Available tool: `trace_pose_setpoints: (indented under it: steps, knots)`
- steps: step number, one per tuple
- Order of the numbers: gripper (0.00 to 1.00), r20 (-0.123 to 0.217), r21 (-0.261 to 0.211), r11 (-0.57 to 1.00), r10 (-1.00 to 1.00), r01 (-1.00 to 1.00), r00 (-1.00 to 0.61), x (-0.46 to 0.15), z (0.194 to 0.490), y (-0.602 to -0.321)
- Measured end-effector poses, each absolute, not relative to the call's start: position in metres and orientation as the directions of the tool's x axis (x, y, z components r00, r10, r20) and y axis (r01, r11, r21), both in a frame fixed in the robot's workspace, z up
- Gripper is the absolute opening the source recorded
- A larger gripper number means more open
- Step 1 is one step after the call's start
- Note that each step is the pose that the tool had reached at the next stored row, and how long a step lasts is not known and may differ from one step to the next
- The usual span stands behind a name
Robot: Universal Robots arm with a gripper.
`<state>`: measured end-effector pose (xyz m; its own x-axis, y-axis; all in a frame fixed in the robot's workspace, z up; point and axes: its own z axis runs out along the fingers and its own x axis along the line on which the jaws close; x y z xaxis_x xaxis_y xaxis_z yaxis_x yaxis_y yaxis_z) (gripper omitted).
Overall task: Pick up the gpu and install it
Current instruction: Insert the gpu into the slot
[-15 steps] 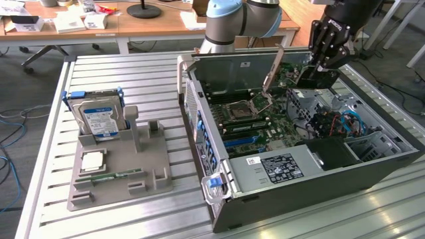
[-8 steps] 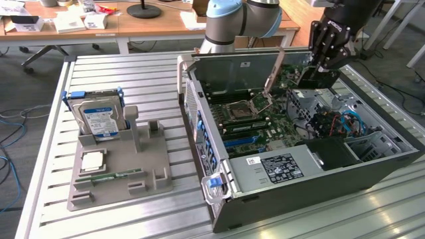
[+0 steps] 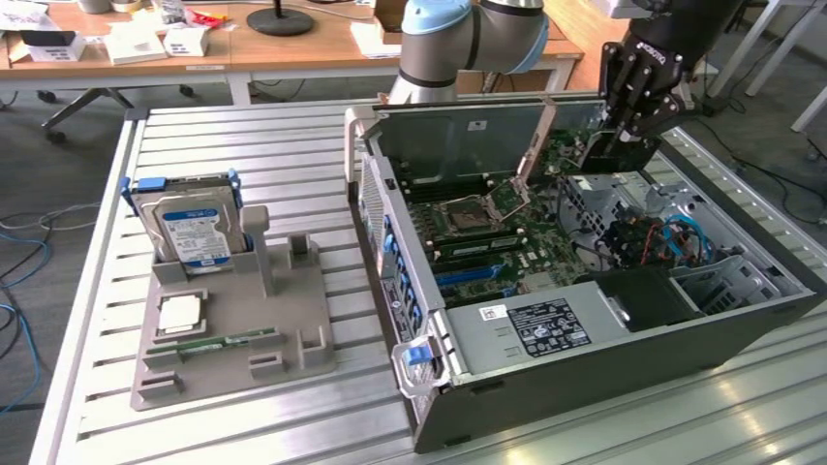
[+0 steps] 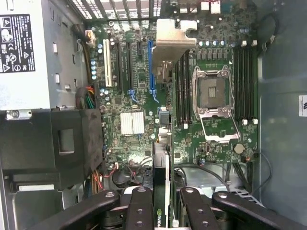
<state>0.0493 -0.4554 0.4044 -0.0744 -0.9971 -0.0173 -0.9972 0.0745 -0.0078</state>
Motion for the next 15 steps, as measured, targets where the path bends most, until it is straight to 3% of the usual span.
trace_pose_setpoints:
  steps: [15]
  knots:
    - [0.26,-0.019,-0.028,0.075,-0.997,-0.997,-0.074,0.013,0.4,-0.455]
